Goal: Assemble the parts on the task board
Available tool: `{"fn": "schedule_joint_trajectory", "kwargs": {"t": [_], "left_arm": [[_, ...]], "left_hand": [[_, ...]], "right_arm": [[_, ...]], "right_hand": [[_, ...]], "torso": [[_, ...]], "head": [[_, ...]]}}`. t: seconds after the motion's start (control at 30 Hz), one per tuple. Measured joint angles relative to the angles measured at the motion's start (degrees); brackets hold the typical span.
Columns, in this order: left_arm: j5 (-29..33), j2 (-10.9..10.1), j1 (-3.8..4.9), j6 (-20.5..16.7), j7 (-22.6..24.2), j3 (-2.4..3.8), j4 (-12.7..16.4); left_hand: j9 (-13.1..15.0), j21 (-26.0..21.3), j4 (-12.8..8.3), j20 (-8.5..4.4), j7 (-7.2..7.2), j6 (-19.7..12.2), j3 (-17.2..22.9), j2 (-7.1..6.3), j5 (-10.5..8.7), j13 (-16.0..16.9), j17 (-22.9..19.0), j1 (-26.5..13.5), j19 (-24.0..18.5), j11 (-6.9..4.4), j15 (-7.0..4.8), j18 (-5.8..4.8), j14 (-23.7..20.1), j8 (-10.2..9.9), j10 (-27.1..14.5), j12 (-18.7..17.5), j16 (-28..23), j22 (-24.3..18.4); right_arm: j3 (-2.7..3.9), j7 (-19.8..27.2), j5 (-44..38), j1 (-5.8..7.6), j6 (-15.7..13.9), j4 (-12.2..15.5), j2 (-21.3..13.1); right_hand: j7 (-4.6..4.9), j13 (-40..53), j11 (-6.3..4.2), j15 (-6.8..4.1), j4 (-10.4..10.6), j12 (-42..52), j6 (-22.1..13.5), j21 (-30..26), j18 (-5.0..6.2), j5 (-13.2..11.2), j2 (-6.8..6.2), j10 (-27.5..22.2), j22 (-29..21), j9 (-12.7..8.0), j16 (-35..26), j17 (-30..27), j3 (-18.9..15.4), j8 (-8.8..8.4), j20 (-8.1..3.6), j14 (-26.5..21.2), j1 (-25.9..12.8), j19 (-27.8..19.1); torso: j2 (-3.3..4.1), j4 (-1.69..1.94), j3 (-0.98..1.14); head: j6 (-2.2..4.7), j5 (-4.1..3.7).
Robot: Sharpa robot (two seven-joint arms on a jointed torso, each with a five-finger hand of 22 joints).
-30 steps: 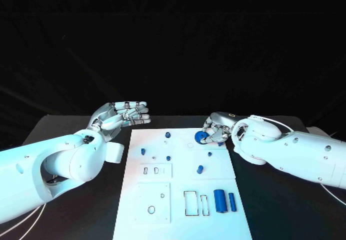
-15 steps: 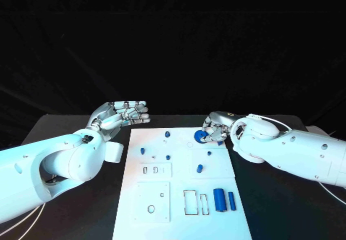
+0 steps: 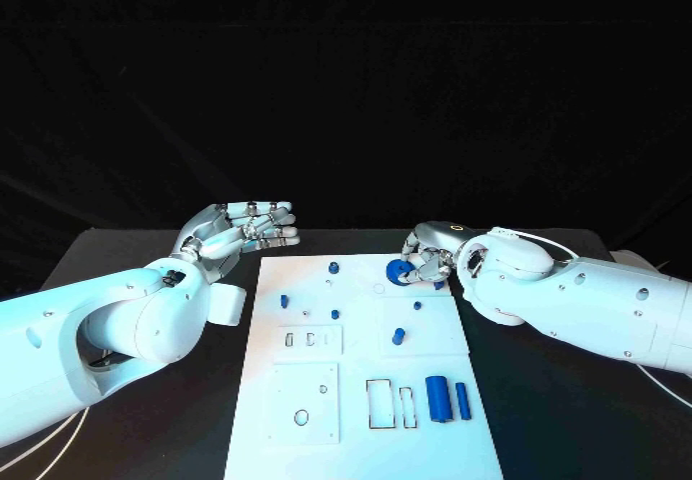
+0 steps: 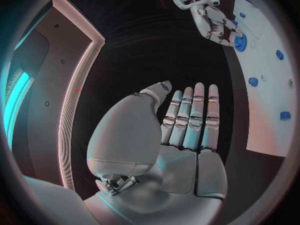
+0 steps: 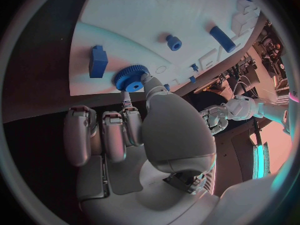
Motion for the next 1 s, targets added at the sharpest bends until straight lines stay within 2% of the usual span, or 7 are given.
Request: {"fn": "schedule_joint_trajectory", "kwargs": {"t": [0.27,0.53,0.77,0.9,1.0], "left_arm": [[0.0,0.0,0.00,0.0,0.0,0.00,0.0],[0.0,0.0,0.00,0.0,0.0,0.00,0.0],[0.0,0.0,0.00,0.0,-0.1,0.00,0.0],[0.0,0.0,0.00,0.0,-0.1,0.00,0.0],[0.0,0.0,0.00,0.0,-0.1,0.00,0.0]], "left_hand": [[0.0,0.0,0.0,0.00,0.00,0.0,0.0,0.00,0.00,0.0,0.0,0.0,0.0,0.00,0.00,0.01,0.0,0.0,0.0,0.0,0.0,-0.1],[0.0,0.0,0.0,0.00,0.00,0.0,0.0,0.00,0.00,0.0,0.0,0.0,0.0,0.00,0.00,0.01,0.0,0.0,0.0,0.0,0.0,-0.1],[0.0,0.0,0.0,0.00,0.00,0.0,0.0,0.00,0.00,0.0,0.0,0.0,0.0,0.00,0.00,0.01,0.0,0.0,0.0,0.0,0.0,-0.1],[0.0,0.0,0.0,0.00,0.00,0.0,0.0,0.00,0.00,0.0,0.0,0.0,0.0,0.00,0.00,0.00,0.0,0.0,0.0,0.0,0.0,-0.1],[0.0,0.0,0.0,0.00,0.00,0.0,0.0,0.00,0.00,0.0,0.0,0.0,0.0,0.00,0.00,0.00,0.0,0.0,0.0,0.0,0.0,-0.1]], "right_arm": [[-0.03,-0.6,-2.5,-0.11,0.1,0.3,0.1],[-0.07,-1.4,-5.9,-0.32,0.2,0.7,0.4],[-0.06,-2.1,-8.0,-0.47,0.1,1.0,0.5],[-0.07,-2.3,-8.6,-0.56,-0.1,1.3,0.5],[-0.10,-2.4,-8.8,-0.60,-0.4,1.5,0.4]], "right_hand": [[-0.19,0.0,0.00,0.00,0.0,0.5,0.2,0.2,-0.01,-0.3,-0.23,0.4,0.0,0.0,0.2,0.0,0.0,0.21,0.19,0.0,0.2,0.2],[0.01,0.0,-0.20,0.00,-0.2,0.8,0.4,0.5,0.00,-0.6,-0.22,0.6,0.0,0.0,0.2,0.0,0.2,0.44,0.09,0.0,0.2,0.5],[-0.50,0.0,-0.51,0.00,0.1,1.7,2.3,0.8,0.00,-0.6,-0.23,1.3,0.0,0.1,0.4,0.0,0.7,1.11,-0.03,0.0,0.2,0.8],[-0.92,0.0,-0.72,-0.02,0.1,2.2,2.8,1.1,-0.64,-0.9,-0.22,1.5,0.0,0.2,0.4,0.0,1.9,1.08,-0.33,0.0,0.2,1.1],[-0.64,0.0,-0.71,-0.43,0.0,2.5,3.1,1.2,-0.64,-1.0,-0.05,1.5,0.0,0.2,0.4,0.0,2.6,1.03,-0.33,0.0,0.4,1.1]], "torso": [[0.01,-0.02,0.01],[0.01,0.01,0.02],[0.01,0.05,0.03],[0.01,0.04,0.03],[0.03,0.04,0.03]], "head": [[-0.18,0.03],[-0.24,-0.04],[-0.25,-0.03],[-0.25,0.03],[-0.20,0.10]]}}
